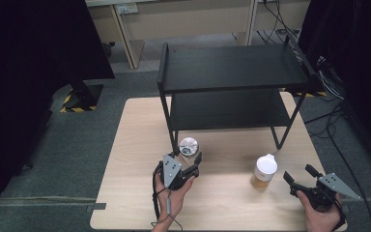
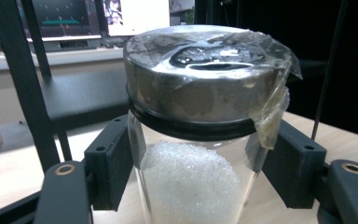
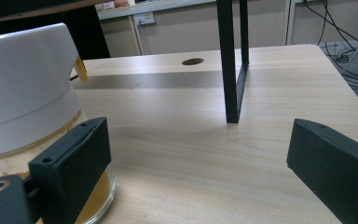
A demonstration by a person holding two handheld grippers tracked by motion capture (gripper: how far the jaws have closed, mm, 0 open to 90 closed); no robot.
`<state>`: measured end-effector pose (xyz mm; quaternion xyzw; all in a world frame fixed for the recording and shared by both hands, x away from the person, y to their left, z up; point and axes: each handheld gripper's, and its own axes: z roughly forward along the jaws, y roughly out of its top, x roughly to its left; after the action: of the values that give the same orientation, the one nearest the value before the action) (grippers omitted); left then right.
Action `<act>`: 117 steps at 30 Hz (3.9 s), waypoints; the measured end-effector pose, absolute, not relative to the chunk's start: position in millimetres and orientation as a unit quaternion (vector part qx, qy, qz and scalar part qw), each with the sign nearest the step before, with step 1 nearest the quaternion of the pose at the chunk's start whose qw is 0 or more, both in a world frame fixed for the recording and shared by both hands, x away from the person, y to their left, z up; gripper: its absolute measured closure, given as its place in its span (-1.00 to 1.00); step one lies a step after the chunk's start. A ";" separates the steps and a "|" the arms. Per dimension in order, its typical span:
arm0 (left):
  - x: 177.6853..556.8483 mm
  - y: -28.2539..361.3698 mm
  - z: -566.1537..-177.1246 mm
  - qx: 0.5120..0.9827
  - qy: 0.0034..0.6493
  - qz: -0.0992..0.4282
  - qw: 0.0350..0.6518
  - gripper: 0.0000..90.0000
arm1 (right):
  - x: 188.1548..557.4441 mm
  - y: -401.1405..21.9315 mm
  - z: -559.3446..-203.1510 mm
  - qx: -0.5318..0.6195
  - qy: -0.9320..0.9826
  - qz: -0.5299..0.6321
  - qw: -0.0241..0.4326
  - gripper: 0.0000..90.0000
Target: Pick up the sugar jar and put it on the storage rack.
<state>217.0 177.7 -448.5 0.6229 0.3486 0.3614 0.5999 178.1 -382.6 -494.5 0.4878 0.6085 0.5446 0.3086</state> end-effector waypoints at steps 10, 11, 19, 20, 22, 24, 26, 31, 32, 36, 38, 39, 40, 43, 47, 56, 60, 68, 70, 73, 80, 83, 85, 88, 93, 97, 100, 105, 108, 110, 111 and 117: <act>207.2 169.8 -411.5 0.610 0.345 0.391 0.597 -0.31 | 178.1 -382.8 -494.6 0.489 0.608 0.545 0.308 -0.86; 206.3 168.7 -407.6 0.609 0.346 0.393 0.595 -0.31 | 178.1 -382.7 -494.6 0.489 0.607 0.545 0.308 -0.86; 206.0 164.2 -379.2 0.613 0.346 0.404 0.584 -0.31 | 178.1 -382.9 -494.7 0.490 0.607 0.546 0.308 -0.86; 206.3 164.3 -375.9 0.613 0.346 0.405 0.583 -0.31 | 178.2 -383.0 -494.7 0.489 0.607 0.546 0.308 -0.86; 207.4 164.6 -369.4 0.613 0.346 0.406 0.583 -0.31 | 178.3 -383.1 -494.7 0.489 0.607 0.546 0.307 -0.86; 208.1 165.0 -363.2 0.612 0.347 0.407 0.583 -0.31 | 178.3 -383.2 -494.7 0.489 0.607 0.546 0.307 -0.86; 208.9 166.0 -357.2 0.610 0.347 0.407 0.585 -0.31 | 178.2 -383.1 -494.7 0.490 0.607 0.546 0.307 -0.86; 211.2 168.4 -341.4 0.610 0.346 0.408 0.585 -0.31 | 178.2 -383.1 -494.7 0.489 0.607 0.546 0.307 -0.86; 211.7 168.8 -338.5 0.609 0.347 0.408 0.585 -0.31 | 178.2 -383.1 -494.7 0.489 0.607 0.546 0.307 -0.86; 214.2 170.2 -328.4 0.608 0.346 0.410 0.586 -0.31 | 178.4 -383.2 -494.6 0.490 0.607 0.546 0.307 -0.86; 215.5 170.6 -323.9 0.607 0.347 0.410 0.586 -0.31 | 178.5 -383.3 -494.6 0.490 0.607 0.546 0.306 -0.86; 216.4 171.2 -321.8 0.607 0.347 0.409 0.587 -0.31 | 178.5 -383.3 -494.5 0.490 0.607 0.546 0.306 -0.86; 217.4 171.8 -320.2 0.606 0.346 0.407 0.589 -0.31 | 178.6 -383.2 -494.3 0.490 0.607 0.545 0.306 -0.86; 218.5 171.9 -314.9 0.607 0.345 0.410 0.587 -0.31 | 178.6 -383.2 -494.3 0.490 0.608 0.545 0.306 -0.86; 220.6 172.1 -309.4 0.606 0.346 0.410 0.587 -0.31 | 178.6 -383.1 -494.2 0.489 0.608 0.545 0.307 -0.86; 222.4 172.0 -297.2 0.603 0.348 0.410 0.589 -0.31 | 179.0 -383.3 -493.9 0.490 0.609 0.545 0.305 -0.86; 224.1 171.2 -290.1 0.601 0.349 0.412 0.590 -0.31 | 179.1 -383.4 -493.9 0.490 0.608 0.545 0.305 -0.86; 226.5 170.8 -279.4 0.599 0.349 0.412 0.592 -0.31 | 179.2 -383.7 -494.0 0.490 0.608 0.545 0.304 -0.86; 227.2 170.4 -277.9 0.598 0.350 0.411 0.592 -0.31 | 179.2 -383.6 -493.9 0.490 0.608 0.545 0.304 -0.86; 228.5 170.4 -276.0 0.599 0.352 0.411 0.591 -0.31 | 179.1 -383.6 -494.0 0.490 0.608 0.545 0.305 -0.86; 231.7 169.7 -269.9 0.597 0.352 0.411 0.592 -0.31 | 179.3 -383.6 -493.8 0.490 0.609 0.545 0.304 -0.86; 233.4 169.6 -266.7 0.596 0.354 0.407 0.595 -0.31 | 179.4 -383.7 -493.8 0.490 0.608 0.545 0.304 -0.86; 234.5 168.6 -265.0 0.595 0.354 0.408 0.595 -0.31 | 179.5 -383.7 -493.7 0.490 0.609 0.545 0.304 -0.86; 236.6 167.6 -262.7 0.595 0.356 0.408 0.594 -0.31 | 179.4 -383.8 -493.9 0.490 0.608 0.545 0.304 -0.86; 239.0 166.3 -260.8 0.595 0.359 0.407 0.593 -0.31 | 179.5 -384.0 -493.9 0.491 0.608 0.546 0.303 -0.86; 240.9 166.1 -259.5 0.595 0.360 0.406 0.592 -0.31 | 179.5 -384.0 -493.8 0.491 0.608 0.545 0.303 -0.86; 241.5 166.2 -258.5 0.594 0.361 0.407 0.592 -0.31 | 179.4 -384.0 -493.9 0.491 0.608 0.546 0.303 -0.86; 242.7 166.1 -255.3 0.592 0.362 0.408 0.593 -0.31 | 179.5 -383.8 -493.8 0.491 0.608 0.545 0.303 -0.86; 243.5 165.7 -253.5 0.592 0.362 0.409 0.593 -0.31 | 179.4 -384.0 -494.0 0.491 0.608 0.546 0.303 -0.86; 244.1 165.7 -252.2 0.591 0.363 0.406 0.595 -0.31 | 179.5 -384.0 -493.9 0.491 0.608 0.546 0.303 -0.86; 244.1 165.7 -252.2 0.591 0.363 0.406 0.595 -0.31 | 179.5 -384.0 -493.9 0.491 0.608 0.546 0.303 -0.86; 248.8 164.4 -247.4 0.592 0.366 0.403 0.595 -0.31 | 179.4 -384.1 -493.9 0.491 0.608 0.546 0.303 -0.86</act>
<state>248.8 164.4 -247.4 0.5915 0.3659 0.4031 0.5948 179.4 -384.1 -493.9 0.4908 0.6078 0.5458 0.3030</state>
